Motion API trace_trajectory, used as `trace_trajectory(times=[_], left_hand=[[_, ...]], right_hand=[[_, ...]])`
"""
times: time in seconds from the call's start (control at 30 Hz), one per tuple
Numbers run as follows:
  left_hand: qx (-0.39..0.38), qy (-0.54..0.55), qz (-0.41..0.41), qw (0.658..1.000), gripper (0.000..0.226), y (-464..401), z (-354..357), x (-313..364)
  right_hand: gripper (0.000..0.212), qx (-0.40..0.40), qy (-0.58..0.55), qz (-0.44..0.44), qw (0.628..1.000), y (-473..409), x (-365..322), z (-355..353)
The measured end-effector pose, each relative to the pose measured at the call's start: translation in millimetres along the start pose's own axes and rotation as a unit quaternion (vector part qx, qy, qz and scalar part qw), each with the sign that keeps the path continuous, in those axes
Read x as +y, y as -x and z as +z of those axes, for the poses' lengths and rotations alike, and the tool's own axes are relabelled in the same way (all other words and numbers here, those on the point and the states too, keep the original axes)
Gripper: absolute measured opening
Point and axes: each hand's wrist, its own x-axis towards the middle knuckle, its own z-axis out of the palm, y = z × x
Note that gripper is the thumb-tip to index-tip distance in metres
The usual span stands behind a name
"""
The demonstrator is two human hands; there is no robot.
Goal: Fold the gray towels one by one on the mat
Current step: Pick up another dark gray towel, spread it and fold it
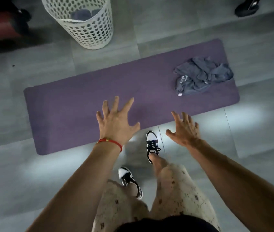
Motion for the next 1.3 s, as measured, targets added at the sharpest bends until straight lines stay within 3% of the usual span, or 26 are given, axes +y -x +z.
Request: trace_trajectory(times=[0.17,0.37,0.47,0.73,0.83,0.93,1.0,1.07,1.17,1.23,1.3], left_hand=[[0.031,0.024,0.057,0.998,0.077,-132,84,15],[-0.025,0.070,0.066,0.995,0.074,-287,259,17],[-0.017,0.082,0.091,0.992,0.073,-339,332,8],[0.048,0.035,0.180,0.982,0.075,-459,437,-38],[0.052,0.028,0.216,0.975,0.076,-495,452,-44],[0.055,0.042,0.251,0.965,0.082,-519,454,-41],[0.044,0.121,0.236,0.963,0.067,-522,453,-28],[-0.032,0.285,0.154,0.945,0.048,-512,448,-15],[-0.191,0.494,-0.001,0.848,0.029,-488,434,-11],[-0.258,0.489,-0.027,0.833,0.026,-477,428,-23],[-0.287,0.435,-0.035,0.853,0.018,-472,429,-44]], right_hand=[[0.087,0.028,-0.033,0.058,0.997,-125,54,46],[0.079,0.068,-0.126,0.098,0.985,-301,101,157],[0.081,0.087,-0.155,0.094,0.980,-388,120,206],[0.062,0.170,-0.125,0.160,0.964,-560,164,270],[0.066,0.210,-0.130,0.153,0.957,-578,168,272],[0.040,0.300,-0.141,0.087,0.939,-570,159,257],[0.028,0.316,-0.217,0.039,0.923,-544,138,250],[0.020,0.302,-0.300,-0.005,0.905,-510,109,256],[0.021,0.271,-0.342,-0.084,0.896,-459,59,282],[0.025,0.242,-0.331,-0.175,0.895,-430,24,296],[0.024,0.226,-0.294,-0.253,0.893,-415,-3,304]])
